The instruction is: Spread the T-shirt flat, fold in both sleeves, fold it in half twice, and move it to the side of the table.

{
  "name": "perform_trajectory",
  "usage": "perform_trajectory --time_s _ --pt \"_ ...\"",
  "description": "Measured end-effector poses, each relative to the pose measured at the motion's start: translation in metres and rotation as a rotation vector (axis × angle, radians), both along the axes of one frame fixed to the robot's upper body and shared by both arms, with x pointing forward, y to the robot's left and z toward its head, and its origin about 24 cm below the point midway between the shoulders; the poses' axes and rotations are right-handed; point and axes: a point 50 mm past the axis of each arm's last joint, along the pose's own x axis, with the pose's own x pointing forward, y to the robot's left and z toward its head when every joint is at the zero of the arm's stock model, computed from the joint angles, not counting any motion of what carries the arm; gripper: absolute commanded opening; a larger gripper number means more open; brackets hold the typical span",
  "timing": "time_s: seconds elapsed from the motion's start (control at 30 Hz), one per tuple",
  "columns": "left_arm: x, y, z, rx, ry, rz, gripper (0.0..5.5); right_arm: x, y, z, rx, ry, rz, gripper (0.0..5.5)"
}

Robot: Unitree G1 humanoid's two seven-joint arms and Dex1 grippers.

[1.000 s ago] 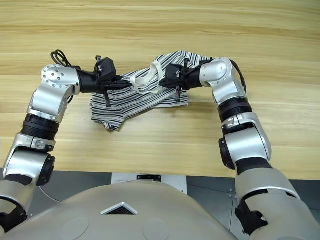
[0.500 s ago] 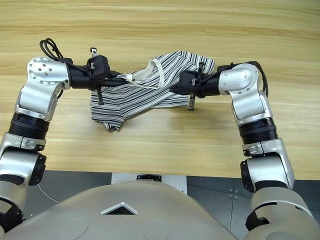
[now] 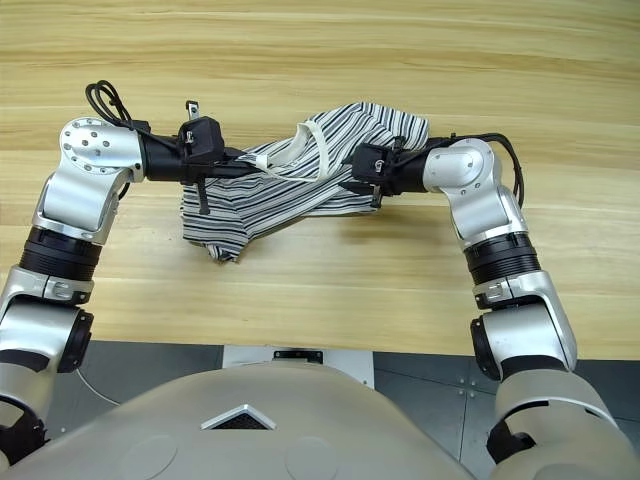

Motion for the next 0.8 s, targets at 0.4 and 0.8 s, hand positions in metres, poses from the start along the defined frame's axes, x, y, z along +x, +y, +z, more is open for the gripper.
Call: perform_trajectory --time_s 0.4,0.8 --pt "0.002 0.002 -0.002 0.006 0.012 0.012 0.10 0.012 0.018 -0.017 0.024 -0.004 -0.027 1.72" --pt "0.002 0.003 -0.007 0.010 0.025 0.013 0.10 0.024 0.023 -0.023 0.037 -0.014 -0.066 0.57"
